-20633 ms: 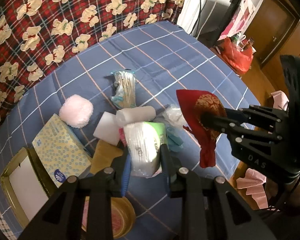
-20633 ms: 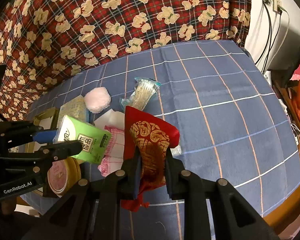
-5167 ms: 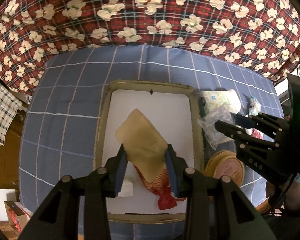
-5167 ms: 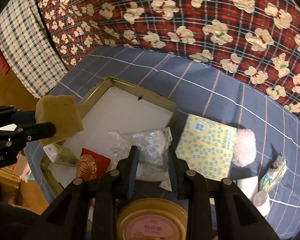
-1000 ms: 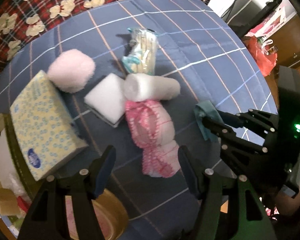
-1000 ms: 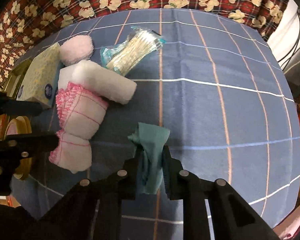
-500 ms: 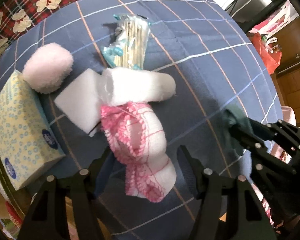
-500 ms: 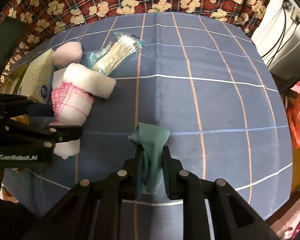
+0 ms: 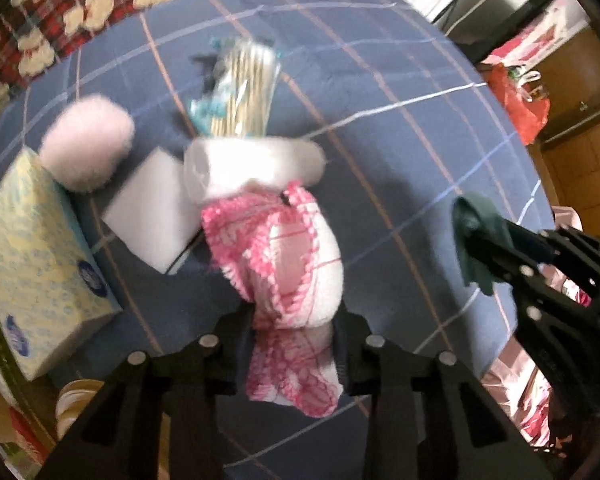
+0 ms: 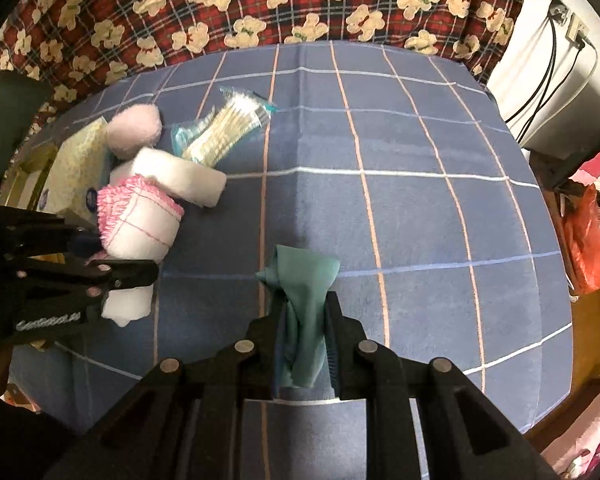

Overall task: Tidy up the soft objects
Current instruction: 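Carry the teal cloth and pink-edged towel over the white tray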

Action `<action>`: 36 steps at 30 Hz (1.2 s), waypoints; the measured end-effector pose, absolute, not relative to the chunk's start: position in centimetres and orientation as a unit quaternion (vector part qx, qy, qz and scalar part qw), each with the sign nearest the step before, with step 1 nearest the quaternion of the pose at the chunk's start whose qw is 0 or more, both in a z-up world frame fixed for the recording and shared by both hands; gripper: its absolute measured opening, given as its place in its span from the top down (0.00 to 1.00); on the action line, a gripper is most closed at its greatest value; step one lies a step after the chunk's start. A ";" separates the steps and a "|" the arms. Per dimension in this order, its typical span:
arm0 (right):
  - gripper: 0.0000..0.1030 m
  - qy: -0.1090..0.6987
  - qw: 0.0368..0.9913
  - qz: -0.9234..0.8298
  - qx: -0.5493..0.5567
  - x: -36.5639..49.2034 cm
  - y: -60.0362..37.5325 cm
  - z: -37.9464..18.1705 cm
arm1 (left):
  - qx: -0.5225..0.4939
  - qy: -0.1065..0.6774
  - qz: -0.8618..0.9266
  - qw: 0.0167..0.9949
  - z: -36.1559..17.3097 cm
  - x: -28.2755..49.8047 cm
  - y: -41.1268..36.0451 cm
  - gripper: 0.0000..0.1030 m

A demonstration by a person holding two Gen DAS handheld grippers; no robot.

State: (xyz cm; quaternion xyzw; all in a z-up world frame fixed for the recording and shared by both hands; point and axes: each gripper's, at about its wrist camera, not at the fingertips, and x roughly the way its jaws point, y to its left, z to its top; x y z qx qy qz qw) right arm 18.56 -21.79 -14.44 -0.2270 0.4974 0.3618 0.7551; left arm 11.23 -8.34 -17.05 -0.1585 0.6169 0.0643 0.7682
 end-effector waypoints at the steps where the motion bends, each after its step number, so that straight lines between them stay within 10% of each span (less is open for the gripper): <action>1: 0.81 0.495 0.757 0.363 -0.225 18.6 -21.6 -14.2 | -0.156 0.612 0.062 0.773 -16.4 11.1 -8.4 0.69; 36: 0.81 0.429 0.759 0.438 -0.219 15.5 -13.8 -9.7 | -0.143 0.533 0.139 0.822 -7.6 5.0 -1.0 0.69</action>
